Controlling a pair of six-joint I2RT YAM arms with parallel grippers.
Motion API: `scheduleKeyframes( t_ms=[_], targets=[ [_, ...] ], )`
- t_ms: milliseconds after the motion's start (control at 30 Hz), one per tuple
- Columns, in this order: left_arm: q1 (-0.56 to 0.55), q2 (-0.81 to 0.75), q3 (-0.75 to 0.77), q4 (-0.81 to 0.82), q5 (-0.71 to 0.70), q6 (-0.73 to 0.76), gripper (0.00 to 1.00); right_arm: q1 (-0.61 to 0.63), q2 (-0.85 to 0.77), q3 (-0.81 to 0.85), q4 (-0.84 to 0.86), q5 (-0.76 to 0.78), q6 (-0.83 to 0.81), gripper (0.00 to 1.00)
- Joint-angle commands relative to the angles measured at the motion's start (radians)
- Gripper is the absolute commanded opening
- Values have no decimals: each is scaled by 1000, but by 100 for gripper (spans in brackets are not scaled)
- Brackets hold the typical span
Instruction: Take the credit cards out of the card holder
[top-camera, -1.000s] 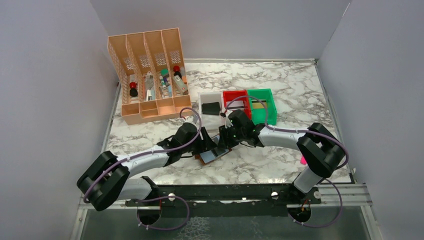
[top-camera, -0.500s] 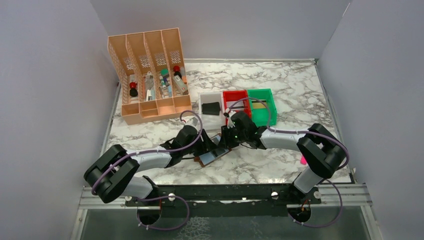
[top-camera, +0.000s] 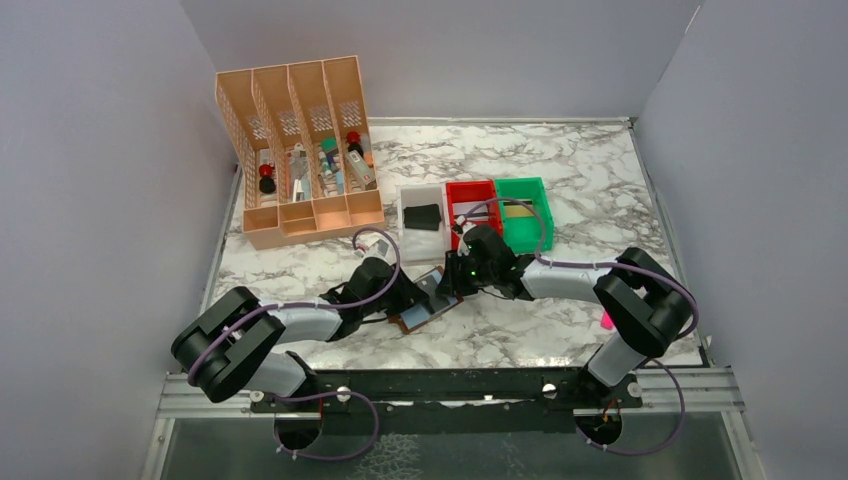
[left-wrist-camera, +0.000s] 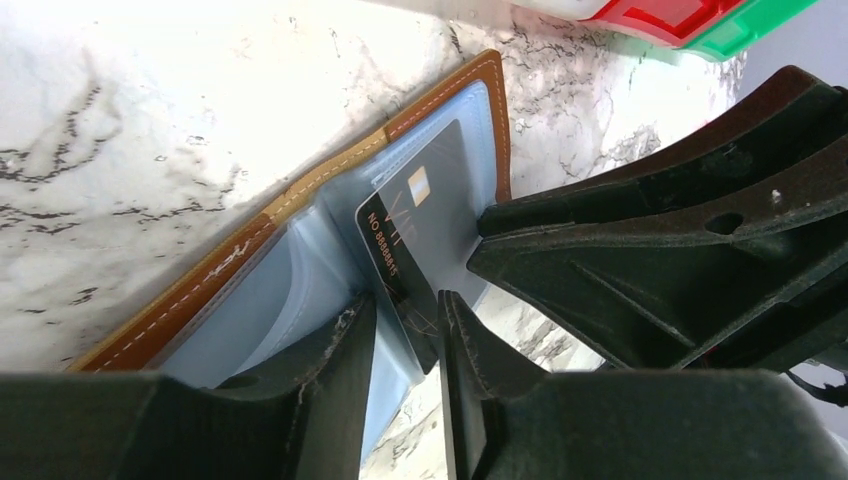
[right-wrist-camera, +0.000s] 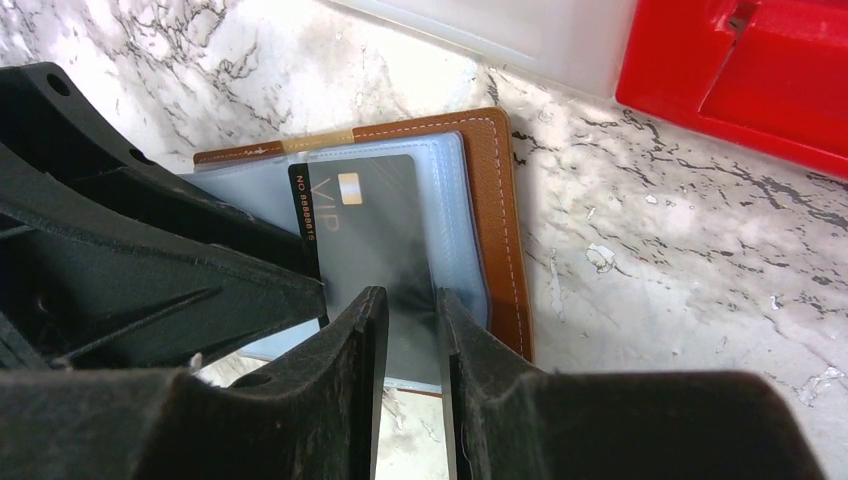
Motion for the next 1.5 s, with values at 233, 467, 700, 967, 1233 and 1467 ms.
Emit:
scheduleKeyframes(
  t_ms=[233,467,700,967,1233,1467],
  targets=[
    [-7,23,-24,-22,-44,-24,23,8,31,-53,-101,23,15,30],
    [-9,42,-29,16,-42,-37,19,8,33,-54,-93,7,21,30],
    [-11,69,-13,48,-30,-35,9,8,32,-55,-94,13,21,30],
    [-10,-4,-65,47,-56,-42,0,8,11,-51,-126,80,24,30],
    [-9,-58,-90,25,-36,-16,0,8,-17,-39,-155,140,20,31],
    [-8,-125,-63,-65,-55,13,0,8,-9,-47,-121,77,10,30]
  ],
)
